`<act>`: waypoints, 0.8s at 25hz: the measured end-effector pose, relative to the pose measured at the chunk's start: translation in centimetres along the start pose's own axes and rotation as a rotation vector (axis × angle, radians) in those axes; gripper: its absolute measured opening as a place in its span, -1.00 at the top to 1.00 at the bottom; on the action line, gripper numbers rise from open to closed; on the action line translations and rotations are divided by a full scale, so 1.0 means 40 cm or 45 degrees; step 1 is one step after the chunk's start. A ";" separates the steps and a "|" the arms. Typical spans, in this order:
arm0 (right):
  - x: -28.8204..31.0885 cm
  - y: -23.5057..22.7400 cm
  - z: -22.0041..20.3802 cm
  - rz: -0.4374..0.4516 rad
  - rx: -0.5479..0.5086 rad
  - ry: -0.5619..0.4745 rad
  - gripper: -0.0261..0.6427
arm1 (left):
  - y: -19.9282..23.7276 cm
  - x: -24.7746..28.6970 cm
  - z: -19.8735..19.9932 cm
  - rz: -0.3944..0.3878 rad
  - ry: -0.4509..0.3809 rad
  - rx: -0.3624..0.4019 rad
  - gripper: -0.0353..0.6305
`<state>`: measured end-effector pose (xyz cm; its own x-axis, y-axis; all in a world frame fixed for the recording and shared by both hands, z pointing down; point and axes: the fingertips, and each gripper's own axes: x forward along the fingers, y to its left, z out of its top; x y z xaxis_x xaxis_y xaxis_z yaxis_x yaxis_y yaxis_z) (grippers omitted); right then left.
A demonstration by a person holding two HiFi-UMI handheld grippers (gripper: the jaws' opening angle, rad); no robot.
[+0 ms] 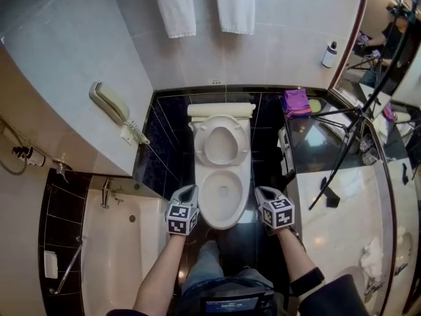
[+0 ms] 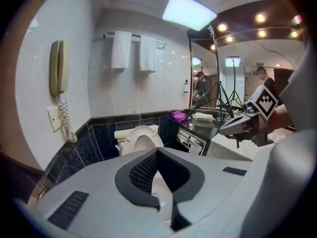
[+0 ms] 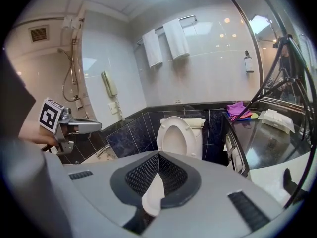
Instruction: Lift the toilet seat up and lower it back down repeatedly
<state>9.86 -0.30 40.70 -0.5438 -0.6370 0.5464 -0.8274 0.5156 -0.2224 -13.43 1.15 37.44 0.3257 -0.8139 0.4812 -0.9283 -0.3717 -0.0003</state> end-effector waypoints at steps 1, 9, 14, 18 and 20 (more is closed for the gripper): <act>-0.020 0.006 -0.005 -0.005 -0.002 -0.002 0.87 | -0.004 -0.028 -0.001 0.008 -0.009 -0.011 0.92; -0.147 0.032 -0.075 -0.027 -0.012 -0.011 0.87 | -0.032 -0.196 -0.051 0.050 -0.037 -0.041 0.92; -0.195 0.023 -0.111 -0.035 0.011 -0.018 0.87 | -0.074 -0.243 -0.086 0.028 -0.024 -0.008 0.92; -0.209 0.015 -0.136 -0.038 0.025 -0.007 0.87 | -0.098 -0.255 -0.102 0.019 -0.025 -0.012 0.92; -0.208 0.011 -0.146 -0.036 0.026 0.004 0.87 | -0.099 -0.253 -0.105 0.028 -0.027 -0.015 0.92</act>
<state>14.84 8.58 40.79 -0.5195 -0.6493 0.5554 -0.8453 0.4853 -0.2233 -13.80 12.74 36.24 0.3088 -0.8312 0.4623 -0.9374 -0.3483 -0.0002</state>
